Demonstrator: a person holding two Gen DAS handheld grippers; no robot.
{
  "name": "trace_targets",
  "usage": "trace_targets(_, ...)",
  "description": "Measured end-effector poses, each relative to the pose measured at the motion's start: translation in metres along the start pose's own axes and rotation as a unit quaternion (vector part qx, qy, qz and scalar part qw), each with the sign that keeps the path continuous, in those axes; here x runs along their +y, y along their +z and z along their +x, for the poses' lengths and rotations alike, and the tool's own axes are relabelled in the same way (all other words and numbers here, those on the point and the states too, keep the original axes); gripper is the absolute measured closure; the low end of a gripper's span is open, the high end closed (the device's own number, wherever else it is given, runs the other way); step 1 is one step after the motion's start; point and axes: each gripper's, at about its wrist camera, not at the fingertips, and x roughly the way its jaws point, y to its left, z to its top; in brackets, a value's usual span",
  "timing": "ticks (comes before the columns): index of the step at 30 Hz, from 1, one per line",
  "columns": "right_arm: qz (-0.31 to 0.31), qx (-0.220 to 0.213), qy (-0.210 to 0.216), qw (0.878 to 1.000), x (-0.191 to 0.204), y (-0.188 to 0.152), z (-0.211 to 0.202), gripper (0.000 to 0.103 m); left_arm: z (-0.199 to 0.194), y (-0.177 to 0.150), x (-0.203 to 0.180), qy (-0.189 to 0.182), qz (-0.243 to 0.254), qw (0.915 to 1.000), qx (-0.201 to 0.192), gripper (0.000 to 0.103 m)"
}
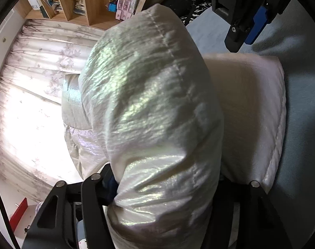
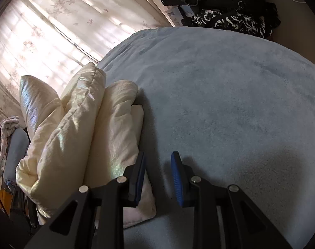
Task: Fold large clothes
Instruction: 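Lower the jacket bundle onto the bed and open the right gripper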
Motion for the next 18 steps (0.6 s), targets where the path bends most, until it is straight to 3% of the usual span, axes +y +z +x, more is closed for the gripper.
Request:
trace_targets(5,-0.012,0.002,0.009,1.000,0.006,0.001,-0.010,0.077,-0.009,0.005,0.018,-0.064,-0.012,0.9978,0.007,0.024)
trace_targets(8,-0.014,-0.002,0.012,1.000,0.008,0.005,-0.019,0.067,-0.021,0.011,0.034,-0.125,-0.026,0.9917,0.011,0.016)
trace_targets(12,-0.027,-0.008,0.017,0.999,0.016,0.011,-0.032,0.063,-0.038,0.007,0.060,-0.224,-0.071,0.9720,0.012,0.011)
trace_targets(18,-0.088,-0.029,0.029,0.995,0.054,0.034,-0.057,0.051,-0.057,-0.008,0.127,-0.312,-0.149,0.9383,-0.004,0.011)
